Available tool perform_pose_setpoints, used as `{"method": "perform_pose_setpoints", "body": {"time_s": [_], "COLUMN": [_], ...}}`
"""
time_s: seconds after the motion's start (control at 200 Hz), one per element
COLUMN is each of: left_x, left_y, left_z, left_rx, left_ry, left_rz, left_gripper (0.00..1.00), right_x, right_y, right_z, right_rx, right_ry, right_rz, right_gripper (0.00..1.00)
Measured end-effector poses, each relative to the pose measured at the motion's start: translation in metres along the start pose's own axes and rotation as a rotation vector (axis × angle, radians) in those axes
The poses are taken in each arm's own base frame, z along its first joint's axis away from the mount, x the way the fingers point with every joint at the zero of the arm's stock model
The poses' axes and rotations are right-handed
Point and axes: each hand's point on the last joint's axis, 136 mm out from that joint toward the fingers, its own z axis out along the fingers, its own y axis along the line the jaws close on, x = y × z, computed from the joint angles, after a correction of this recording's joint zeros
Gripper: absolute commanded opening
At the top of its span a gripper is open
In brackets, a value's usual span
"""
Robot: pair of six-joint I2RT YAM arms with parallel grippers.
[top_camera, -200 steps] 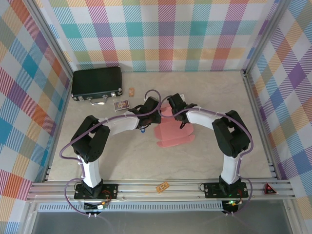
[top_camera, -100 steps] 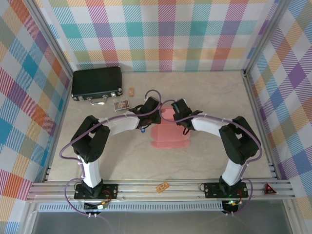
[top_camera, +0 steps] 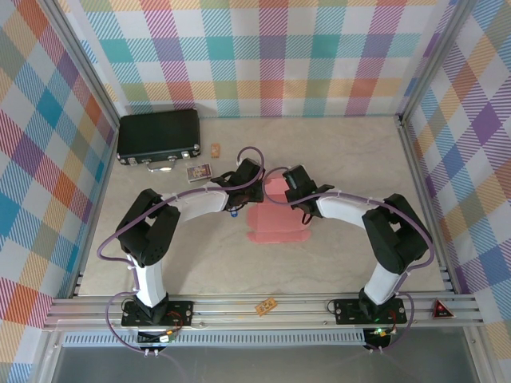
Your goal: Fold the paper box
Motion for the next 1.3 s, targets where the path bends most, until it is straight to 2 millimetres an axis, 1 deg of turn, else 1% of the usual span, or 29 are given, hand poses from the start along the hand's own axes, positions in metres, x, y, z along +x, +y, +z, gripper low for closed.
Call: {"method": "perform_pose_setpoints", "body": {"time_s": [0.07,0.225,0.43,0.71,0.97,1.125,1.3], "left_x": [0.000,0.000,0.000,0.000,-0.001,-0.002,-0.003], "left_y": [0.000,0.000,0.000,0.000,-0.001,-0.001,-0.001], "left_z": [0.000,0.000,0.000,0.000,0.001,0.002,0.002], "left_rx": [-0.001,-0.002,0.001,0.001,0.002,0.001,-0.001], "left_ry": [0.001,0.001,0.000,0.000,-0.002,-0.004,-0.005], "left_rz": [-0.002,-0.003,-0.003,-0.003,-0.003,-0.004,-0.004], "left_gripper": [0.07,0.07,0.07,0.07,0.07,0.07,0.07], "right_x": [-0.002,-0.010,-0.011,-0.015,-0.014,-0.017,-0.014], "right_y": [-0.001,-0.003,-0.003,-0.002,-0.006,-0.006,-0.003], "right_z": [0.003,0.010,0.019,0.021,0.022,0.024,0.024], "right_rx": [0.014,0.052,0.095,0.180,0.239,0.259,0.234], "right_ry": [-0.006,-0.015,-0.023,-0.048,-0.041,-0.037,-0.030], "right_rz": [0.020,0.070,0.119,0.160,0.207,0.217,0.213], "right_gripper": [0.12,0.11,0.11,0.10,0.07,0.09,0.18]}}
